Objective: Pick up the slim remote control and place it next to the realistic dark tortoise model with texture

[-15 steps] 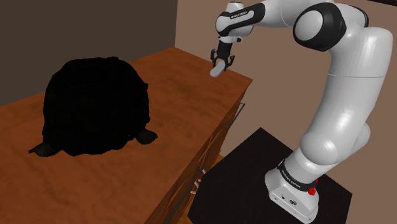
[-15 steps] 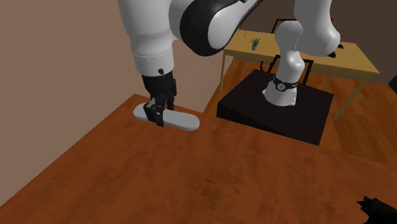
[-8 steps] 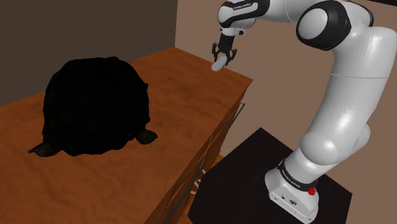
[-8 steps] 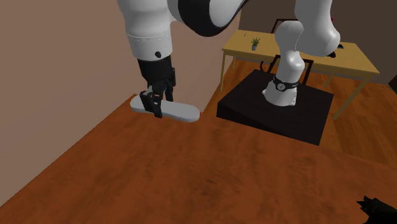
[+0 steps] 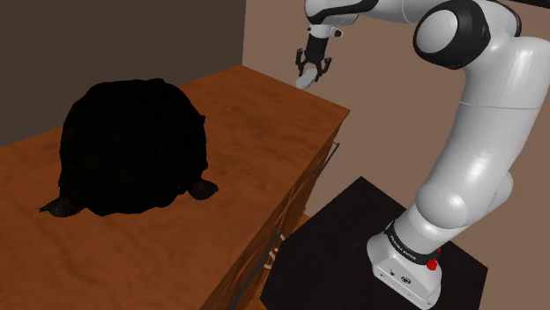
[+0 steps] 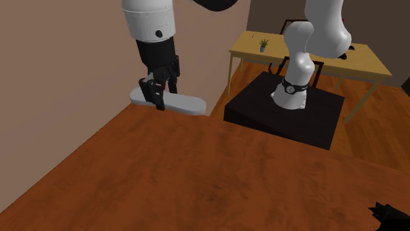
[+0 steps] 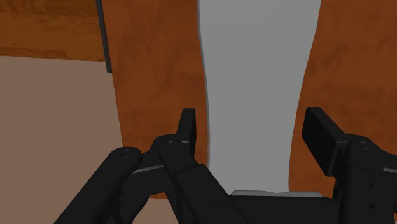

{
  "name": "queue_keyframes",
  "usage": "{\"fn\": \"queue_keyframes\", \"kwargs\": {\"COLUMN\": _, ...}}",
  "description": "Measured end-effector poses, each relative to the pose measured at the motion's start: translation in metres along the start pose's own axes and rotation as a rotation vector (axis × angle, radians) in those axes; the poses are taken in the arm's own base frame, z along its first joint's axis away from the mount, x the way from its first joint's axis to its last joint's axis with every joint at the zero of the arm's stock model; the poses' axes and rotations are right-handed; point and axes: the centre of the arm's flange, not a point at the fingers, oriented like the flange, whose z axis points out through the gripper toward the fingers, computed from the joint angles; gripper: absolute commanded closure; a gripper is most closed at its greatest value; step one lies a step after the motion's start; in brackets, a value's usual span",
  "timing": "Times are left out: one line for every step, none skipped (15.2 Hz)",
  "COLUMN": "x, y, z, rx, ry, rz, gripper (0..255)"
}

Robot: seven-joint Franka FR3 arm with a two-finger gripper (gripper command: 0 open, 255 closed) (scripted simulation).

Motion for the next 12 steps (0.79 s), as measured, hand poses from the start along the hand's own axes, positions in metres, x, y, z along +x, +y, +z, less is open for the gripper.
{"fn": "queue_keyframes", "kwargs": {"x": 0.000, "y": 0.000, "z": -0.006, "rx": 0.000, "ry": 0.000, "rz": 0.000, "gripper": 255}}
{"fn": "queue_keyframes", "kwargs": {"x": 0.000, "y": 0.000, "z": -0.011, "rx": 0.000, "ry": 0.000, "rz": 0.000, "gripper": 255}}
{"fn": "queue_keyframes", "kwargs": {"x": 0.000, "y": 0.001, "z": -0.017, "rx": 0.000, "ry": 0.000, "rz": 0.000, "gripper": 255}}
{"fn": "queue_keyframes", "kwargs": {"x": 0.001, "y": 0.000, "z": -0.022, "rx": 0.000, "ry": 0.000, "rz": 0.000, "gripper": 255}}
{"fn": "queue_keyframes", "kwargs": {"x": 0.000, "y": 0.000, "z": -0.026, "rx": 0.000, "ry": 0.000, "rz": 0.000, "gripper": 255}}
{"fn": "queue_keyframes", "kwargs": {"x": 0.000, "y": 0.000, "z": -0.033, "rx": 0.000, "ry": 0.000, "rz": 0.000, "gripper": 255}}
{"fn": "queue_keyframes", "kwargs": {"x": -0.001, "y": 0.000, "z": -0.038, "rx": 0.000, "ry": 0.000, "rz": 0.000, "gripper": 255}}
{"fn": "queue_keyframes", "kwargs": {"x": -0.001, "y": 0.001, "z": -0.043, "rx": 0.000, "ry": 0.000, "rz": 0.000, "gripper": 255}}
{"fn": "queue_keyframes", "kwargs": {"x": 0.000, "y": 0.002, "z": -0.048, "rx": 0.000, "ry": 0.000, "rz": 0.000, "gripper": 255}}
{"fn": "queue_keyframes", "kwargs": {"x": 0.000, "y": 0.002, "z": -0.053, "rx": 0.000, "ry": 0.000, "rz": 0.000, "gripper": 255}}
{"fn": "queue_keyframes", "kwargs": {"x": 0.000, "y": 0.001, "z": -0.059, "rx": 0.000, "ry": 0.000, "rz": 0.000, "gripper": 255}}
{"fn": "queue_keyframes", "kwargs": {"x": 0.000, "y": 0.001, "z": -0.064, "rx": 0.000, "ry": 0.000, "rz": 0.000, "gripper": 255}}
